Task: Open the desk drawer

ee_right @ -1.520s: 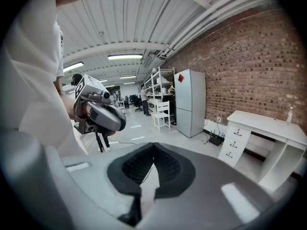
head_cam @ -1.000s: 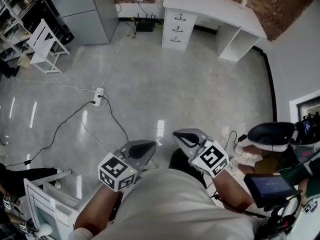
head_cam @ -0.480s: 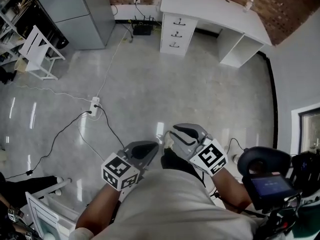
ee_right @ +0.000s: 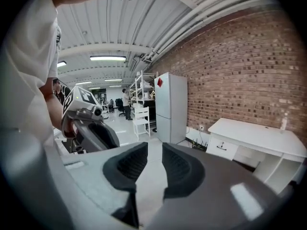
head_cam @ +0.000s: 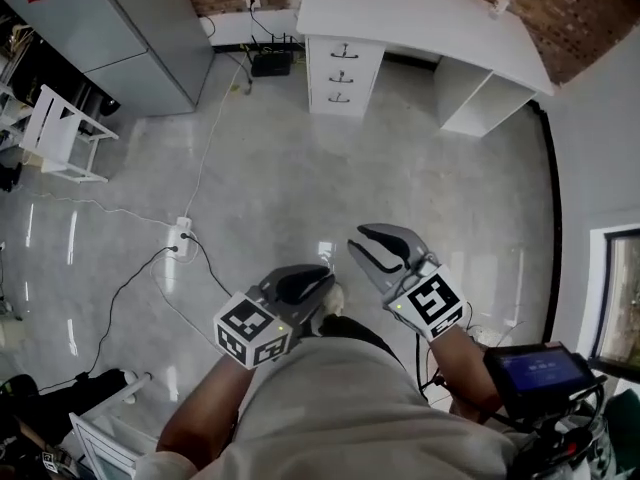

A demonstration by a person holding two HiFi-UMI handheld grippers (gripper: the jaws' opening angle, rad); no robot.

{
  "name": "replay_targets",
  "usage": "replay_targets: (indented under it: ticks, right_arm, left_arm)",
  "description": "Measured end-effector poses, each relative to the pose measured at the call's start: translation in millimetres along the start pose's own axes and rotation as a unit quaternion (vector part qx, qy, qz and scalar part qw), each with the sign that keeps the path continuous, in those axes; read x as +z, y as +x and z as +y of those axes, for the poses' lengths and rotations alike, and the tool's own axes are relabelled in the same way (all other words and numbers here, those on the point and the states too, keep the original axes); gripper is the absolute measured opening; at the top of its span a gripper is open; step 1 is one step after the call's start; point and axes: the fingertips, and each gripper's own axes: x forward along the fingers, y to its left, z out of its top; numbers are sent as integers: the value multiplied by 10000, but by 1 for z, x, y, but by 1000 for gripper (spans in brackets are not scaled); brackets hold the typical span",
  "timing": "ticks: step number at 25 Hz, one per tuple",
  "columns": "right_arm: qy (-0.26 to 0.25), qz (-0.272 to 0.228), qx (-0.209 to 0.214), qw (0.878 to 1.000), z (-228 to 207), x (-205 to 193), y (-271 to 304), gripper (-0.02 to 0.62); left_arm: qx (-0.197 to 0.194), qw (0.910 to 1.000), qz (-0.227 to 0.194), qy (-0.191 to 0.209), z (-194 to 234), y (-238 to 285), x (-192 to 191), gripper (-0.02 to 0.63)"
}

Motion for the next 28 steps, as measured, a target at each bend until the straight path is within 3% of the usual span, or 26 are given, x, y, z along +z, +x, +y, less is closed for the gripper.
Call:
replay_targets:
  ticks: [4,10,17,23,28]
  right_arm:
    - [322,91,-24,9994,-54,-10,36,81]
    - [667,199,-293,9971,-138,7,106,81]
    - [504,342,-659,9960,-240,32,168,81]
    - [598,623,-517,9949,-319,19,192,81]
    - [558,982,170,9935,-392,-9,221,81]
  left_arm:
    - [-224,9993,20,-312,51,40,23,51]
    - [-492,9976,443,-225,147,106,60,51]
    - [-913,9939,485,-373,262,171,101,62]
    - [-975,9860,239,-1334,335,256,118,78]
    - [-655,9735,-237,-2176,408,342,136,78]
